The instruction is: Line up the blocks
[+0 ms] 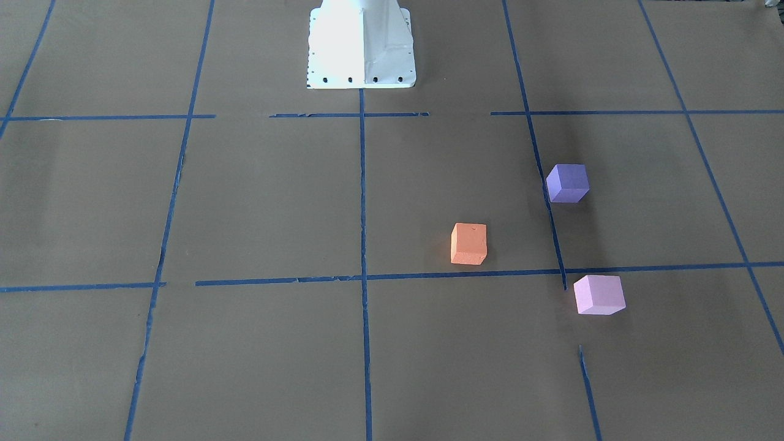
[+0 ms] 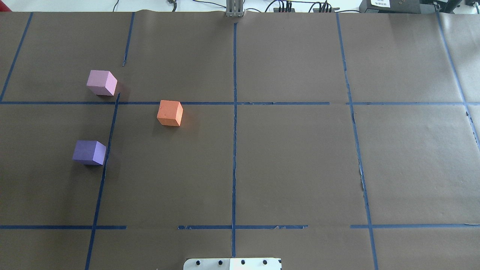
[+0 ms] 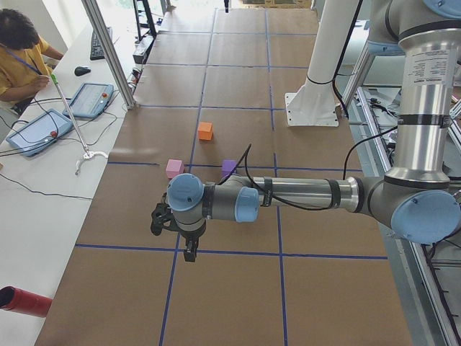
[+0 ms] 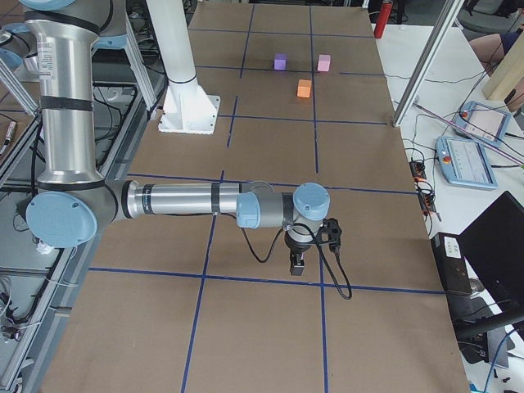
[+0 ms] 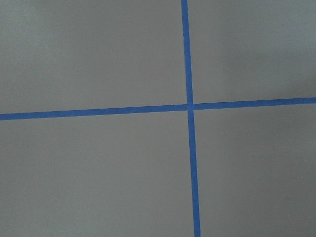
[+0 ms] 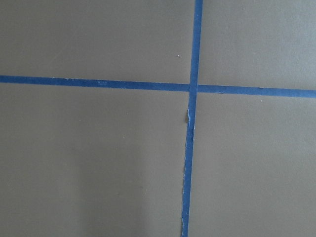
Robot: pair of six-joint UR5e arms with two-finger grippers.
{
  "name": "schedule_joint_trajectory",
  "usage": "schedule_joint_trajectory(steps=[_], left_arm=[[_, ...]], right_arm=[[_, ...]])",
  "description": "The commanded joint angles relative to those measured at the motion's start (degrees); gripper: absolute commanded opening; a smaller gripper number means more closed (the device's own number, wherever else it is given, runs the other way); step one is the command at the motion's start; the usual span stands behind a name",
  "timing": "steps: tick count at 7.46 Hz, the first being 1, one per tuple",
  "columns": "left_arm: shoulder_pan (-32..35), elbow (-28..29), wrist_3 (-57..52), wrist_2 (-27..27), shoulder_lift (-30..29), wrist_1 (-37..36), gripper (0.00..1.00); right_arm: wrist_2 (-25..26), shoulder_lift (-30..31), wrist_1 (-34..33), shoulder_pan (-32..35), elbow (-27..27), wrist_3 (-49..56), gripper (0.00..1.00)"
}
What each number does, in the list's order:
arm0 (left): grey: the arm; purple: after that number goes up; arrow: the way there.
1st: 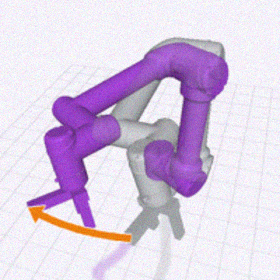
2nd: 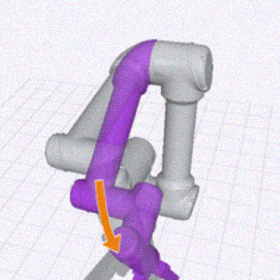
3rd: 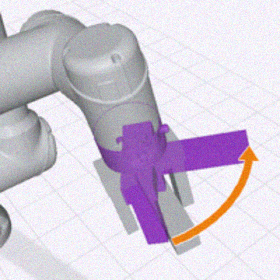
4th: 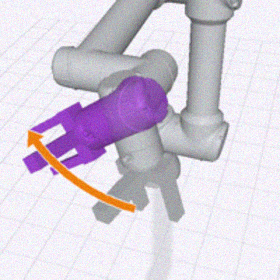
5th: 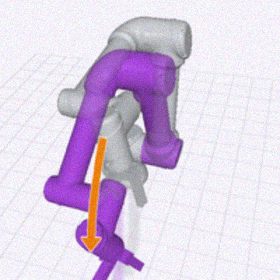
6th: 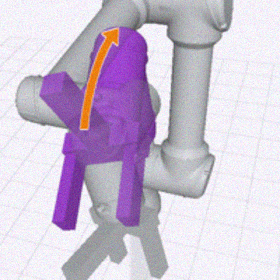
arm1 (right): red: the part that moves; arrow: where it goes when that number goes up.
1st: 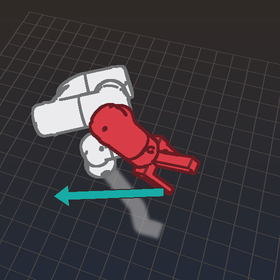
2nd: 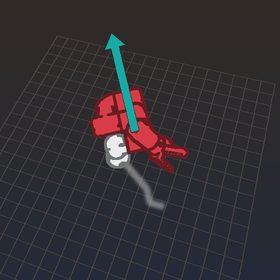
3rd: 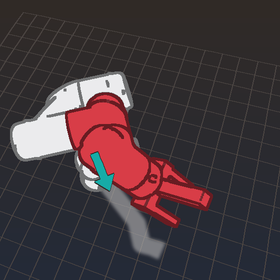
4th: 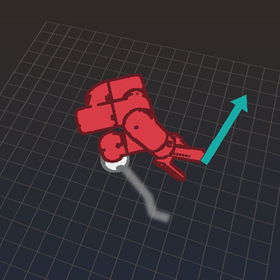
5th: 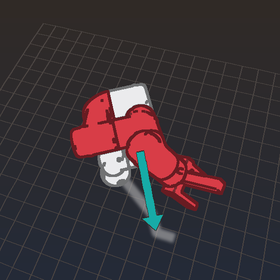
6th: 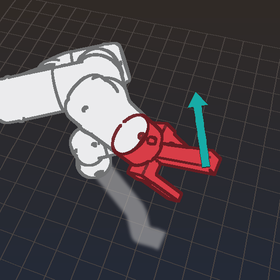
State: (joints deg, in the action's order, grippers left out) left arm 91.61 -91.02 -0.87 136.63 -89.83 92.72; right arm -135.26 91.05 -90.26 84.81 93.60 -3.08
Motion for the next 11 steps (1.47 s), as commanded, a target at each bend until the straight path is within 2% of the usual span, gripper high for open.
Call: schedule_joint_trajectory(steps=[1, 4, 6, 7, 9, 11], left_arm=[[-0.6, -0.3, 1.0, 0.4, 0.1, 0.7, 1.0], [-1.9, -0.4, 2.0, 1.5, 0.8, 0.8, 1.0], [-5.8, -2.0, 2.1, 1.7, -0.1, 0.5, 1.0], [-8.0, -2.3, 2.4, 1.8, -2.7, 0.4, 1.0], [-15.7, -4.2, 14.7, 1.5, -9.7, 0.4, 1.0], [-26.6, -4.3, 28.4, 0.8, -20.0, 0.4, 1.0]], right_arm=[[0.0, 0.0, 0.1, 0.0, 0.0, 0.0, 1.0], [0.0, 0.0, 0.0, 0.0, 0.0, 0.0, 1.0], [0.0, 0.0, 0.1, 0.0, 0.0, 0.0, 1.0], [0.0, 0.0, 0.0, 0.0, 0.0, 0.0, 1.0], [0.0, 0.0, 0.1, 0.0, 0.0, 0.0, 1.0], [0.0, 0.0, 0.1, 0.0, 0.0, 0.0, 1.0]])
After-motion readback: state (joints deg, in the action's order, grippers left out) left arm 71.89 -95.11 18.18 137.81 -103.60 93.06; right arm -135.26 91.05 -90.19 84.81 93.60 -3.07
